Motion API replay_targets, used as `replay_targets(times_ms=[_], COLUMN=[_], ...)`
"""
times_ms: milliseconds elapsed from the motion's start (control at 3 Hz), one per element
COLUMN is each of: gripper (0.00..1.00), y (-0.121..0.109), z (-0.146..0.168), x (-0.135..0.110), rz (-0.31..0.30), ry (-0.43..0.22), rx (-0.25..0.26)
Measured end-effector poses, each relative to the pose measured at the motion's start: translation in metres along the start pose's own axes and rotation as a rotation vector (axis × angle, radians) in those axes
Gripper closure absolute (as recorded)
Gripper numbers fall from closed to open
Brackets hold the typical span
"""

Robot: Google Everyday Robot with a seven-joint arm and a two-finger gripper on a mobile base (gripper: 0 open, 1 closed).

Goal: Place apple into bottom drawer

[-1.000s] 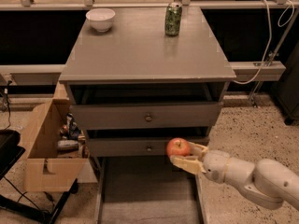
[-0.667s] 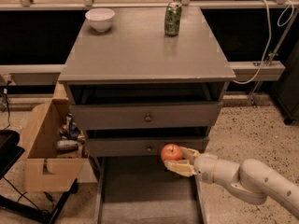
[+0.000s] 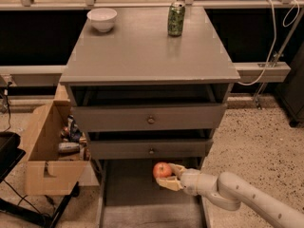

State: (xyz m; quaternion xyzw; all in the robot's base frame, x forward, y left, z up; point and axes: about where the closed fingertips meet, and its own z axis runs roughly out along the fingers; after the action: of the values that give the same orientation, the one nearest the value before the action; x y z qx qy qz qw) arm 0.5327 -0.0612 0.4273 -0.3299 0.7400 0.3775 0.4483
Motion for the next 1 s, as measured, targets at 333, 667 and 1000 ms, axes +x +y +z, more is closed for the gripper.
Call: replay_targets(times_ms=[333,667,1000], gripper=[1.0,1.0,1.0], y=[-0.018,-0.028,-0.028], z=[0.042,0.068,0.068], x=[0.068,0.113,0.113], rz=[0.043,0.109,0.11], ry=[0.01,0.009,0.009], rx=[-0.026,-0.024,-0.024])
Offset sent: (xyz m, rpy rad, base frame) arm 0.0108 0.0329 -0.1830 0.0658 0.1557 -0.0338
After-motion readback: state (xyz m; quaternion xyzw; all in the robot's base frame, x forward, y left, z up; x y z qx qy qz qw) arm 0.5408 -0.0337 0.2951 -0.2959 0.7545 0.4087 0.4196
